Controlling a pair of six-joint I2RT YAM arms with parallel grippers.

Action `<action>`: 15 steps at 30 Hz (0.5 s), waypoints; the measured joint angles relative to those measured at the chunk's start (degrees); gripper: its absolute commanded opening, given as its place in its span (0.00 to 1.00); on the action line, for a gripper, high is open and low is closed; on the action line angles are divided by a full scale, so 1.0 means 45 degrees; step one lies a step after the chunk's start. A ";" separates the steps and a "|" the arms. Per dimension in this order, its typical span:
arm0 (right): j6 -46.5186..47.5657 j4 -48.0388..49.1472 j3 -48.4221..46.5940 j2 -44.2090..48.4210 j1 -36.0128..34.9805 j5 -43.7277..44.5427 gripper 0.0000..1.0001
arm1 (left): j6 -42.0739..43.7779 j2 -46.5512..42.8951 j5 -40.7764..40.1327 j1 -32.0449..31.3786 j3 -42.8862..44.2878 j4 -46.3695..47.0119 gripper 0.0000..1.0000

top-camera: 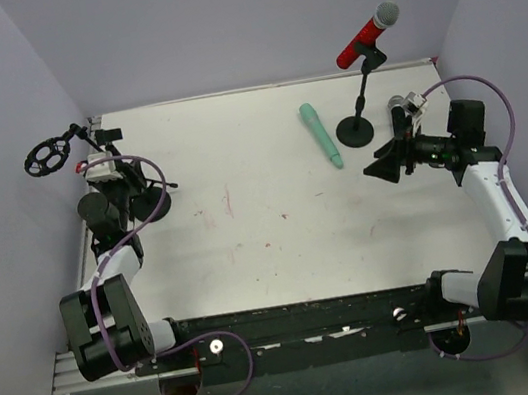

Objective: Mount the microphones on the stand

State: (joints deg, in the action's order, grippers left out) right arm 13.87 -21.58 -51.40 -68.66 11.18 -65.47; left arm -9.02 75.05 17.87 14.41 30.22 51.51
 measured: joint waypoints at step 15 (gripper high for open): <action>-0.0010 0.0005 0.0000 -0.0219 0.0000 0.0000 0.87 | 0.0350 0.0126 0.0918 0.0107 0.0204 -0.0078 0.00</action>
State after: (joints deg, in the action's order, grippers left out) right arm 13.82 -21.56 -51.40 -69.65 11.18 -65.47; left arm -7.44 75.61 22.00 14.90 31.14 51.16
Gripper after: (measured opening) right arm 0.867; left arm 0.124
